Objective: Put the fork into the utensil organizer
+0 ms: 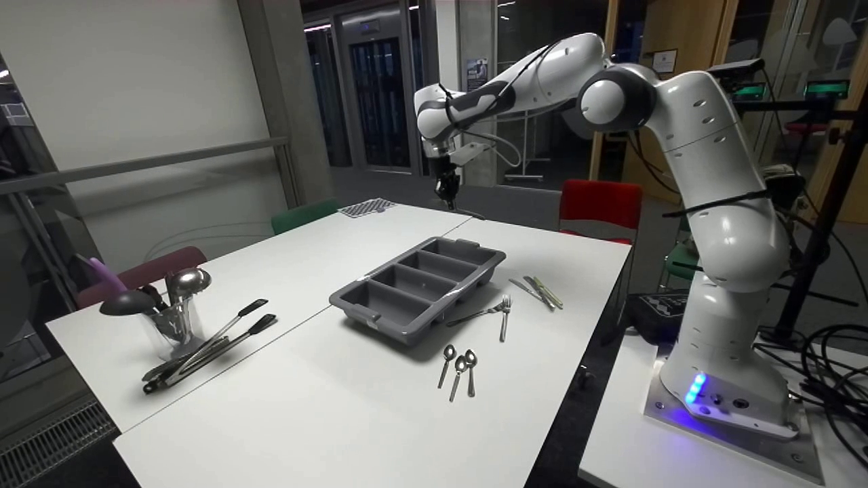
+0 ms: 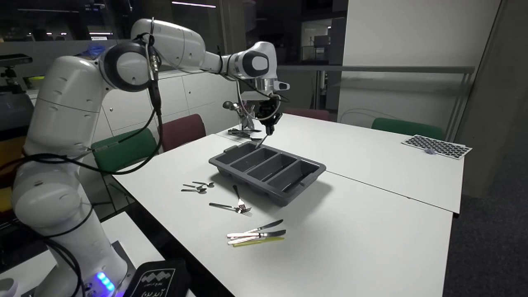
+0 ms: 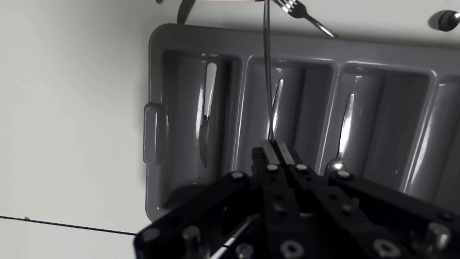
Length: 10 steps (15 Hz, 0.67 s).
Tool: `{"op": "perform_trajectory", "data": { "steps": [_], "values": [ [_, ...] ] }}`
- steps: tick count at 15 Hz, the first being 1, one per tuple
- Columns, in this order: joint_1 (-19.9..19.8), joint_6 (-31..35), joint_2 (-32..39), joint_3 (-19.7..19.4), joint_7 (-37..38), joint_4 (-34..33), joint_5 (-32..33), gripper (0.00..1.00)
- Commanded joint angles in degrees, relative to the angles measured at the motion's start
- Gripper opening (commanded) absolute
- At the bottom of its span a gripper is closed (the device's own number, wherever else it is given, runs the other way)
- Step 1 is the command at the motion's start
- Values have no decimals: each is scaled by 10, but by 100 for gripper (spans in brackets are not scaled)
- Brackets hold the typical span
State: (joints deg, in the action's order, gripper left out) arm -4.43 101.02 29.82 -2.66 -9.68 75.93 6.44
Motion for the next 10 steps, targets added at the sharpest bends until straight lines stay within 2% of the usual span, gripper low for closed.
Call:
{"op": "perform_trajectory", "data": {
  "steps": [1, 10],
  "values": [
    [-21, -52, 100, 10, -33, -140, -33, 0],
    [-16, -153, 268, 28, -29, -363, -51, 0]
  ]
}}
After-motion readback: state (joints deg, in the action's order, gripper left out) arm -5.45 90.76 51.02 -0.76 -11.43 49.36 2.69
